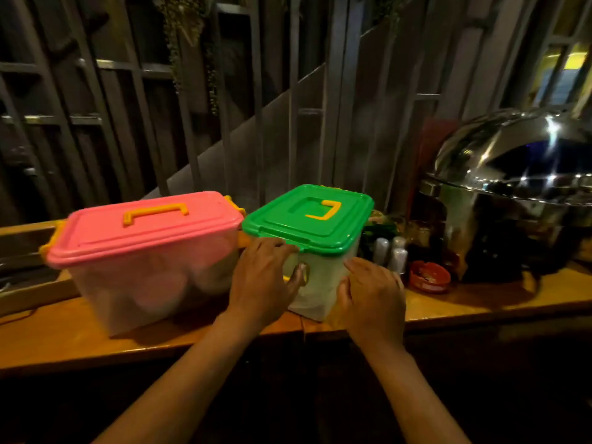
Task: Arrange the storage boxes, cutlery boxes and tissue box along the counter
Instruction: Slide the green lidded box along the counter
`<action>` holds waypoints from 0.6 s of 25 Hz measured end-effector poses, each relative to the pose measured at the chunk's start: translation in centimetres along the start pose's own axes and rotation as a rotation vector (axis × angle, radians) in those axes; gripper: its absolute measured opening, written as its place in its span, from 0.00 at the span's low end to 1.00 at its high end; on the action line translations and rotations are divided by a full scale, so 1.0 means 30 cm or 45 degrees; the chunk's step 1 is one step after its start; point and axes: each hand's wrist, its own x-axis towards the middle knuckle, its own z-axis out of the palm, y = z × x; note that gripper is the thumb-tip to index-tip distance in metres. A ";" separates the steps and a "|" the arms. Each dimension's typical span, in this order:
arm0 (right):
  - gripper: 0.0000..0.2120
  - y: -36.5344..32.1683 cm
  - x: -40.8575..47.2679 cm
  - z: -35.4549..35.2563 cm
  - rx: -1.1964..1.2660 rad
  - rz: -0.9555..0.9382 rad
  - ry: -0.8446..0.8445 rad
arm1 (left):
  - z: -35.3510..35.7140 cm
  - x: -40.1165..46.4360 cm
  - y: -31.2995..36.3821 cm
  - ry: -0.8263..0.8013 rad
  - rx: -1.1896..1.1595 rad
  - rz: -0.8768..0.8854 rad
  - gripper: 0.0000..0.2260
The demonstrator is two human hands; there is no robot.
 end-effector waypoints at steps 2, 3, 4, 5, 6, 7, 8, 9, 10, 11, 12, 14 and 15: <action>0.22 -0.036 0.066 0.060 0.054 0.003 -0.019 | 0.018 0.064 -0.077 -0.038 0.017 -0.045 0.19; 0.26 -0.053 0.105 0.089 0.039 0.015 -0.066 | 0.042 0.106 -0.129 -0.065 0.047 -0.075 0.21; 0.30 -0.068 0.145 0.113 0.025 0.044 -0.147 | 0.057 0.148 -0.174 -0.109 0.053 -0.128 0.22; 0.35 -0.076 0.179 0.140 0.005 0.048 -0.223 | 0.079 0.180 -0.211 -0.157 0.070 -0.147 0.24; 0.38 -0.075 0.201 0.163 0.002 0.048 -0.306 | 0.106 0.201 -0.238 -0.212 0.089 -0.161 0.26; 0.40 -0.064 0.215 0.181 -0.022 0.021 -0.364 | 0.133 0.215 -0.258 -0.241 0.110 -0.168 0.27; 0.41 -0.048 0.220 0.194 -0.052 -0.036 -0.405 | 0.162 0.220 -0.276 -0.258 0.120 -0.183 0.27; 0.41 -0.031 0.223 0.200 -0.082 -0.097 -0.411 | 0.185 0.220 -0.281 -0.239 0.116 -0.201 0.26; 0.40 -0.015 0.229 0.201 -0.071 -0.129 -0.409 | 0.201 0.217 -0.279 -0.211 0.112 -0.211 0.25; 0.38 0.003 0.235 0.199 -0.026 -0.148 -0.405 | 0.214 0.208 -0.267 -0.167 0.113 -0.195 0.23; 0.36 0.022 0.239 0.198 0.021 -0.166 -0.404 | 0.224 0.192 -0.256 -0.121 0.108 -0.183 0.21; 0.34 0.057 0.251 0.186 0.087 -0.203 -0.401 | 0.224 0.170 -0.210 -0.046 0.120 -0.187 0.20; 0.34 0.079 0.261 0.178 0.116 -0.222 -0.394 | 0.222 0.165 -0.172 -0.009 0.126 -0.203 0.20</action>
